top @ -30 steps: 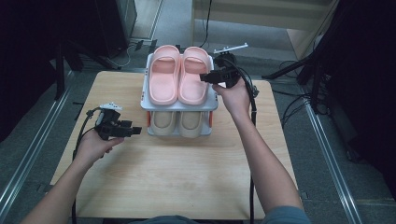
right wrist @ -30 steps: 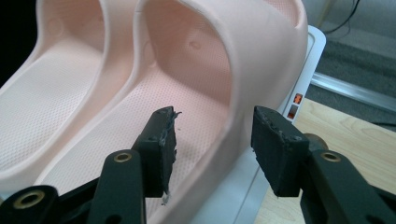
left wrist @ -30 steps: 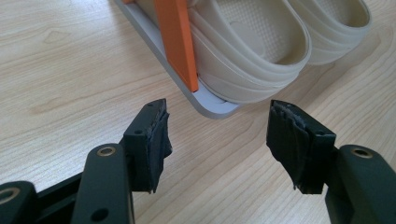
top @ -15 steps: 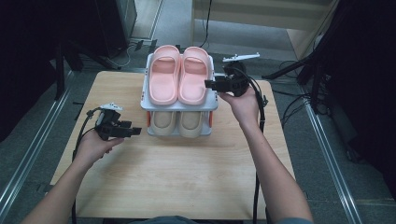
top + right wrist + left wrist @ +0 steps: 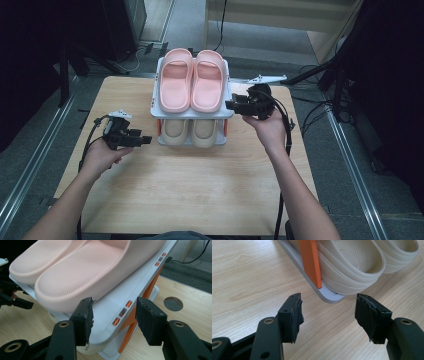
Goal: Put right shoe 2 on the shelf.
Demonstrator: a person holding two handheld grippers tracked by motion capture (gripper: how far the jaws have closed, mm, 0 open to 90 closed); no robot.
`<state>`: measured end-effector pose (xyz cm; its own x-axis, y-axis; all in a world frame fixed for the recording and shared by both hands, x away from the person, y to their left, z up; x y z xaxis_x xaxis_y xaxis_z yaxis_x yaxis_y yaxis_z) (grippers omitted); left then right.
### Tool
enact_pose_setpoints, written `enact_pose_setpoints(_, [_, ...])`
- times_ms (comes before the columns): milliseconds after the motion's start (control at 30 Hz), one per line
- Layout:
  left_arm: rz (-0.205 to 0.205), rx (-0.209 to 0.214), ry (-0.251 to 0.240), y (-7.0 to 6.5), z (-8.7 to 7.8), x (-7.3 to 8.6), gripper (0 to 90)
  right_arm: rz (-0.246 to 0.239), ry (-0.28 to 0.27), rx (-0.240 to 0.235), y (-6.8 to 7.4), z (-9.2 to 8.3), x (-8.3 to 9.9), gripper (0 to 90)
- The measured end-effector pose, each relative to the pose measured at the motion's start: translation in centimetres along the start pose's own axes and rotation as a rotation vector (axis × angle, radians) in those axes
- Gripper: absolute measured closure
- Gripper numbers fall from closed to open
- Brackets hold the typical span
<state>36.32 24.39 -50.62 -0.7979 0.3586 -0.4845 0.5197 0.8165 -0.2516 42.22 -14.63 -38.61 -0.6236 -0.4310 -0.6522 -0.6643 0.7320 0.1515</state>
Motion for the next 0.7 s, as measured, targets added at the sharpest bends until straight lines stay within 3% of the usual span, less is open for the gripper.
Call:
enact_pose_setpoints(133, [-0.006, -0.003, 0.002, 0.0, 0.2, 0.0, 38.6, 0.032, -0.009, -0.056, -0.2, 0.1, 1.5, 48.8])
enact_pose_setpoints(233, [-0.007, 0.000, -0.001, 0.1, 0.2, -0.1, 38.6, 0.024, -0.005, -0.053, -0.2, 0.2, 2.0, 47.2])
enact_pose_setpoints(300, [-0.008, -0.001, -0.011, 0.1, 0.2, -0.2, 38.5, 0.025, -0.045, -0.082, -0.5, 0.0, 3.0, 47.5])
enact_pose_setpoints(367, [-0.003, -0.010, 0.014, 0.0, 0.4, -0.4, 38.5, 0.018, -0.042, -0.070, -0.5, 0.1, 3.5, 47.6])
enact_pose_setpoints(700, [0.007, -0.013, 0.022, 0.0, 0.9, -1.0, 38.5, 0.036, -0.013, -0.054, -1.1, 1.0, 6.6, 47.6])
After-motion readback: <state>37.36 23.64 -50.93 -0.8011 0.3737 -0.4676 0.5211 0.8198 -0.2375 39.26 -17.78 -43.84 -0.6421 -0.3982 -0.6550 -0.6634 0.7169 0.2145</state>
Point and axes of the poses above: each handheld gripper's, and its own axes: z roughly forward along the jaws, x roughly out of its underside, y roughly to its left, the point moved 2 cm from there along z, roughly forward along the jaws, and after that the axes turned 13 degrees about y, right-handed, at the moved point
